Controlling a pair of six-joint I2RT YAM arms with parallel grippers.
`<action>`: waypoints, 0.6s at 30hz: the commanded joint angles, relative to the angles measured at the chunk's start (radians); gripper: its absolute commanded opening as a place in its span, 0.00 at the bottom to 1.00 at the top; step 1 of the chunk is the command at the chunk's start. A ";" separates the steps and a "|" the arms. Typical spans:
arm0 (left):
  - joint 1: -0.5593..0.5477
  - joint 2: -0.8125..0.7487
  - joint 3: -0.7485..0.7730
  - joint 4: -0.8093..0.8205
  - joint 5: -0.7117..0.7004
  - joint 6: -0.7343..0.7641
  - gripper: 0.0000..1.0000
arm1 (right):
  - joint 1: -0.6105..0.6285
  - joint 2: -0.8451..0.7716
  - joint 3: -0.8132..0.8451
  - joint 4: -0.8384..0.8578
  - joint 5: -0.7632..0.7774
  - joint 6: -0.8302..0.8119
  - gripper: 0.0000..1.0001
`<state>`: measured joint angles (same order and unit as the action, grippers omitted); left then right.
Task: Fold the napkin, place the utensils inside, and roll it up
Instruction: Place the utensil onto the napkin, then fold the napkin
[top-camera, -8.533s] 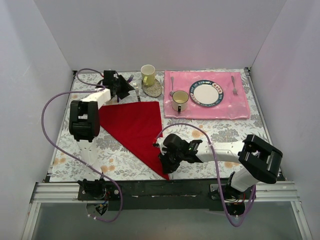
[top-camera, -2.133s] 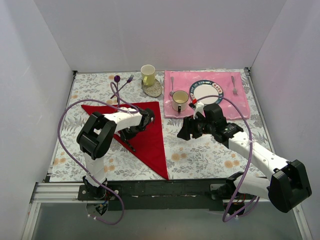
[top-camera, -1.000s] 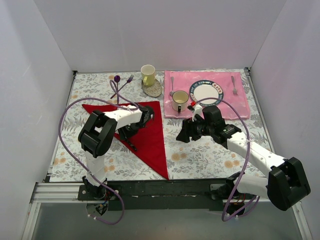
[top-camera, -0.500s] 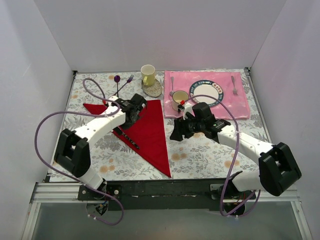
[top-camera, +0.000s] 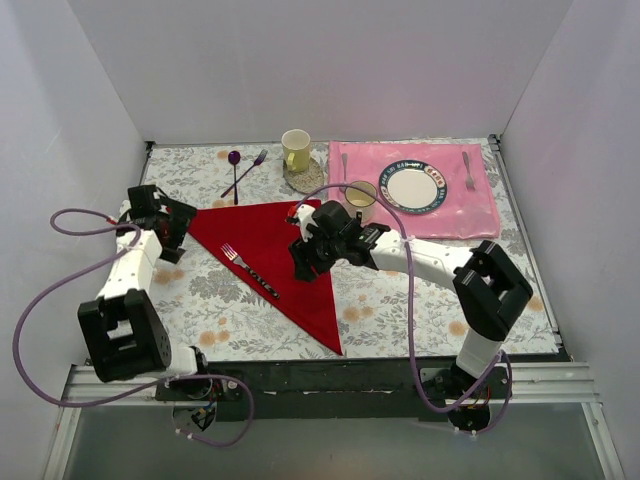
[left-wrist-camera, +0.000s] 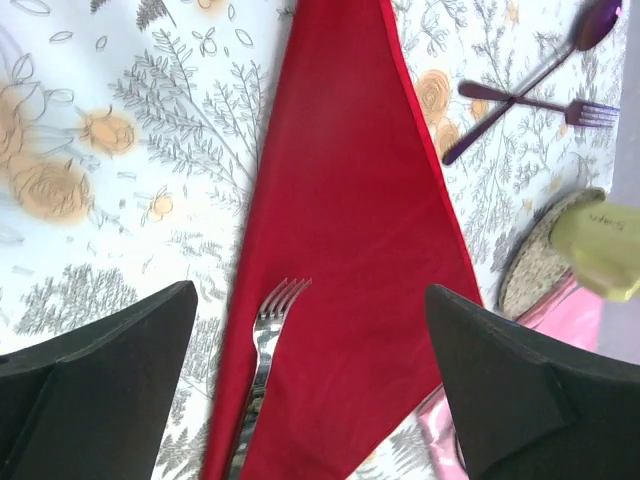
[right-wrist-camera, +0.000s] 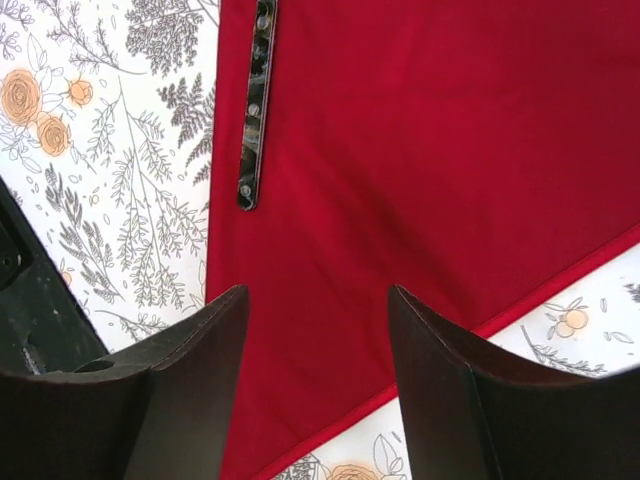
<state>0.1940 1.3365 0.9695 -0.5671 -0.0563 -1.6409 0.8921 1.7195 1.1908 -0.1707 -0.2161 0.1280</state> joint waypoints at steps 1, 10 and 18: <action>0.128 0.144 0.021 0.114 0.136 0.033 0.98 | 0.001 -0.029 0.023 -0.044 -0.034 0.031 0.65; 0.257 0.342 -0.061 0.533 0.189 0.104 0.84 | -0.002 -0.184 -0.157 0.019 -0.037 0.035 0.66; 0.262 0.441 -0.072 0.682 0.226 0.170 0.64 | -0.012 -0.357 -0.316 0.106 0.004 0.058 0.67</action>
<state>0.4534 1.7393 0.9073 0.0113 0.1364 -1.5242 0.8898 1.4204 0.9066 -0.1383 -0.2329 0.1772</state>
